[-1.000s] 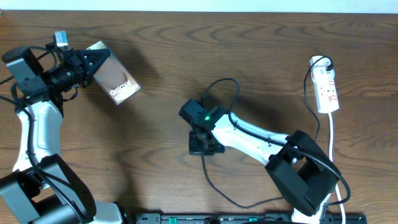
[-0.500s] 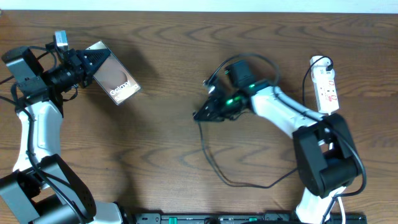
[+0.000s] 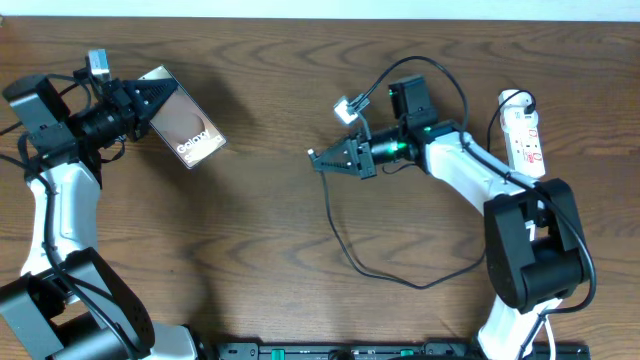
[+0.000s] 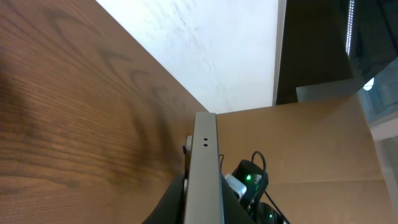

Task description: Plug charger to phone and switch on socket

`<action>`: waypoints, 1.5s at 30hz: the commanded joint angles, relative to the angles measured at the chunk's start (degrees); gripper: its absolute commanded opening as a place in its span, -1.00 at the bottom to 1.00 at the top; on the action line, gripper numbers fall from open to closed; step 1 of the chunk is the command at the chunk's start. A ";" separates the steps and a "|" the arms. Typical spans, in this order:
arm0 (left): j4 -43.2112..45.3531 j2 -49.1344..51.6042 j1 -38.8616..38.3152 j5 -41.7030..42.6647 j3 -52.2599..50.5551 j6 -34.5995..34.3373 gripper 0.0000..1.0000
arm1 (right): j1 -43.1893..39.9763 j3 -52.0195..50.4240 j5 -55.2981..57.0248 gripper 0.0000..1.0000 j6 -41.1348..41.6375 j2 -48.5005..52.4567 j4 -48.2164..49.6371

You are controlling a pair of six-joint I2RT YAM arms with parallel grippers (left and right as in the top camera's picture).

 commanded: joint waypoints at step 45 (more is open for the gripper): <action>16.63 0.07 -13.09 0.46 0.02 3.26 -0.85 | 10.67 0.28 -8.87 -0.98 50.53 11.56 60.96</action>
